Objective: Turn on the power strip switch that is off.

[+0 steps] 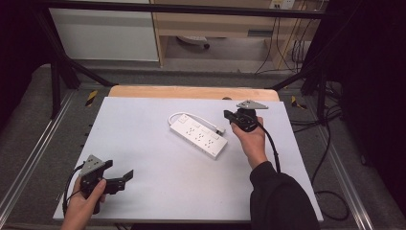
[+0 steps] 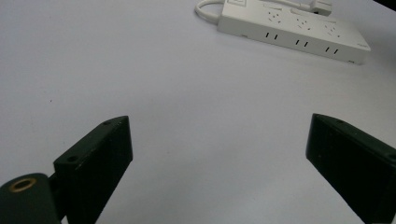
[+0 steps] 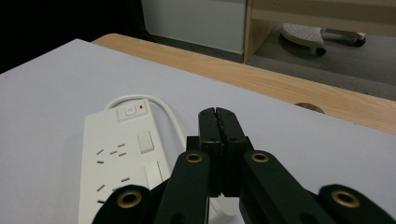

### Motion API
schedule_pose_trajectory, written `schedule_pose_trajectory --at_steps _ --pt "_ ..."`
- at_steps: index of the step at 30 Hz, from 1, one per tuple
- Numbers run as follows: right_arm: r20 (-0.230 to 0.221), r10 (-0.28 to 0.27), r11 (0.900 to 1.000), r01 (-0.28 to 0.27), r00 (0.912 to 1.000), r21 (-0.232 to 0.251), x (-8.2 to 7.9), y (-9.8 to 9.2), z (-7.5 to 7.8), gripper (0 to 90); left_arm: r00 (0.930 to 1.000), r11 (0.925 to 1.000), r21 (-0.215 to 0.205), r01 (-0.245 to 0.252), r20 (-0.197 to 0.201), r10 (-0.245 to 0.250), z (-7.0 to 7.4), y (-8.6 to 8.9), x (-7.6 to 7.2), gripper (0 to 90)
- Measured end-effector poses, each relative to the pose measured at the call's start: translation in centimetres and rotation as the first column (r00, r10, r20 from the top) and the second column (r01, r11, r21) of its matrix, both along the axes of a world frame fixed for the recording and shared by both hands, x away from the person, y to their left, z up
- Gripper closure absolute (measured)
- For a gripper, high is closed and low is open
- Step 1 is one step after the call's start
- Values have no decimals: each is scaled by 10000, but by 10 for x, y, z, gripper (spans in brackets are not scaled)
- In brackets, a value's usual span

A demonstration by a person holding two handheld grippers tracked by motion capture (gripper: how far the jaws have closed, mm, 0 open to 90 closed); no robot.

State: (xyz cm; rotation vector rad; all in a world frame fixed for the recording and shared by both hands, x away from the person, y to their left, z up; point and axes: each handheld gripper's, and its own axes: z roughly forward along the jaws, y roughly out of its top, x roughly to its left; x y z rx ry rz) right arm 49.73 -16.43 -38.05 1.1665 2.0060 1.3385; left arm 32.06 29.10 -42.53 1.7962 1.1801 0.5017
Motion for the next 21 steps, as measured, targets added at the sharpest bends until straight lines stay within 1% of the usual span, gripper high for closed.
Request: schedule_pose_trajectory --at_steps 7,10,15,21 --pt "-164 2 10000 -2 9999 -47 4 6 -5 900 10000 10000 11 9 -3 -9 0 0 0 72" --pt "-169 27 10000 -28 9999 -50 6 9 -6 900 10000 10000 10 20 -8 -20 0 0 0 72" --pt "-189 229 9997 -232 9996 -126 6 14 -8 900 10000 10000 15 38 -8 -38 0 0 0 72" --pt "-270 219 9997 -223 9994 -135 7 18 -12 900 10000 10000 55 52 18 -52 0 -1 0 72"
